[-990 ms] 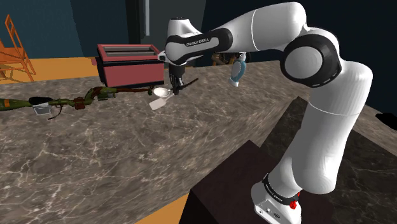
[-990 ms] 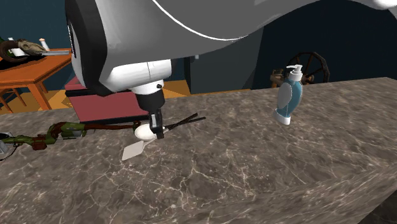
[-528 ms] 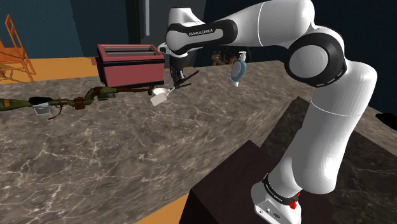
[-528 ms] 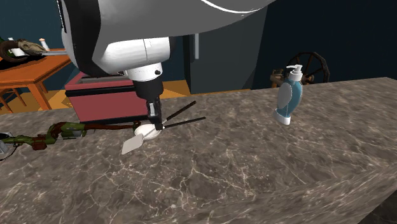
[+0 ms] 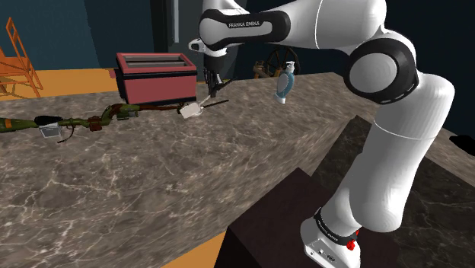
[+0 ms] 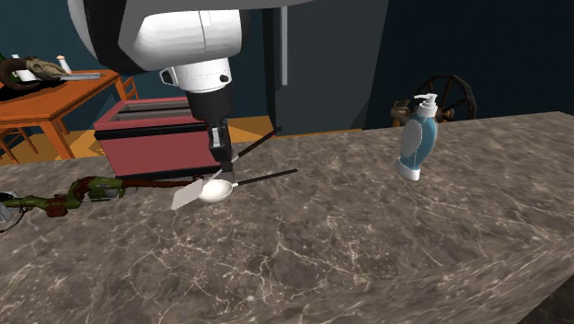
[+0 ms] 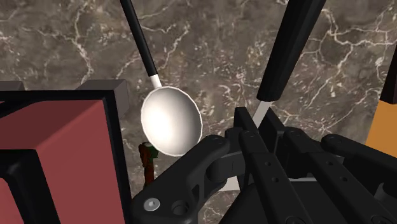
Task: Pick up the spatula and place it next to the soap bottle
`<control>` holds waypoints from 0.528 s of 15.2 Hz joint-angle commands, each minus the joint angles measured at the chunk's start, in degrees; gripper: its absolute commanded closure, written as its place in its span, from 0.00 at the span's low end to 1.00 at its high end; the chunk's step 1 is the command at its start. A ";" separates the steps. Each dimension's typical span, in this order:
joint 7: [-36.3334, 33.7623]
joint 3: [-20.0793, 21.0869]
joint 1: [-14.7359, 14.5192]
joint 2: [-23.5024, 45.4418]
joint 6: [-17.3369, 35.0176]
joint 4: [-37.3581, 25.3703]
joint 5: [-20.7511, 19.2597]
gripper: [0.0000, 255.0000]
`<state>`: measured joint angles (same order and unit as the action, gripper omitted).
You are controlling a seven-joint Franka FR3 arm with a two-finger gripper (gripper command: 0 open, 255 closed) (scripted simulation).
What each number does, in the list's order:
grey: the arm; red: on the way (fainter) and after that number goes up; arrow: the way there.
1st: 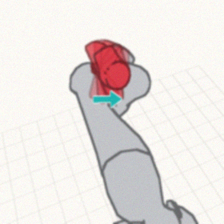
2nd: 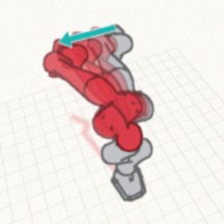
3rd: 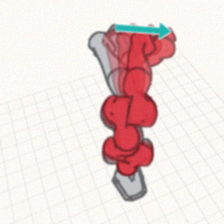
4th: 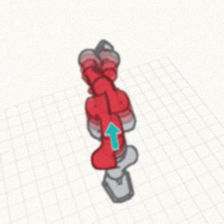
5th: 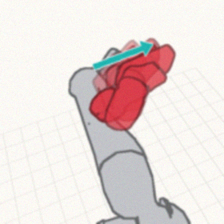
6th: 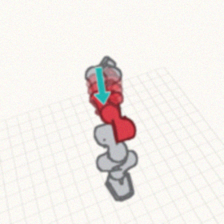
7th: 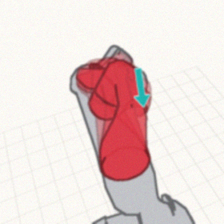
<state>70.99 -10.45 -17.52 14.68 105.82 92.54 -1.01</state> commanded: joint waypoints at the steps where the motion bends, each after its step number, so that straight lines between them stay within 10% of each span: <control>1: 0.07 -0.03 0.02 -0.19 -1.42 -1.21 -0.02 1.00; 8: 0.30 -0.09 0.10 -0.30 -6.77 -6.45 -0.01 1.00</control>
<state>71.13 -10.48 -17.52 14.27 99.92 87.04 -1.05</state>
